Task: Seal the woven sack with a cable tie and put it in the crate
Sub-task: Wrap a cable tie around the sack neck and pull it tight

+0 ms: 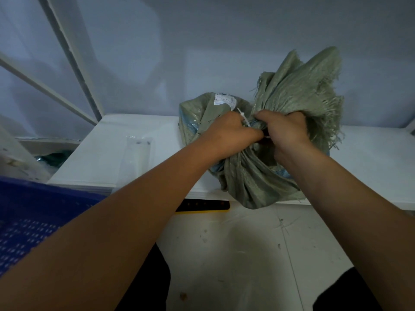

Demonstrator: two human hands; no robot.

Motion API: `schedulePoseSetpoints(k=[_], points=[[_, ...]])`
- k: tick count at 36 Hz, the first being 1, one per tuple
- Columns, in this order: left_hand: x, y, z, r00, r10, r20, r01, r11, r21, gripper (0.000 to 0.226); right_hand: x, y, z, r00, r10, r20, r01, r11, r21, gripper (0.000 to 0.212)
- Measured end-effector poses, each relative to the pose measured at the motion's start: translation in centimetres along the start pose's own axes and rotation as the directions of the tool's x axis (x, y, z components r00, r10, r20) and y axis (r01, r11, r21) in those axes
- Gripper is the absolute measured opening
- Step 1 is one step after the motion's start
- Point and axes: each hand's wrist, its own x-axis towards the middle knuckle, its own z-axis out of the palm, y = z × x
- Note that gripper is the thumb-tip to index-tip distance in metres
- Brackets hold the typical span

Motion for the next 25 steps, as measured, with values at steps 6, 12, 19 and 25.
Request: schedulePoseSetpoints(k=[6,12,19,25], points=[[0.2,-0.9,-0.4,0.992,0.091,-0.091,-0.088,0.996,0.034,0.019,-0.8,-0.4,0.6,0.989,0.050,0.141,-0.057,0.997,0.047,0.036],[0.6,-2.0,-0.2,0.973,0.184,-0.141,-0.155,0.969,0.195,0.009,-1.1,-0.1,1.1,0.921,0.200,0.334,-0.204,0.979,-0.023,0.060],[0.5,-1.5,0.0,0.962,0.221,-0.160,-0.191,0.964,0.187,0.011,-0.7,-0.2,0.6,0.941,0.140,0.309,-0.155,0.988,0.025,0.052],[0.2,-1.0,-0.1,0.960,0.198,-0.195,-0.188,0.980,0.070,0.047,-0.1,0.2,0.4,0.951,0.154,0.269,-0.175,0.983,0.054,0.076]])
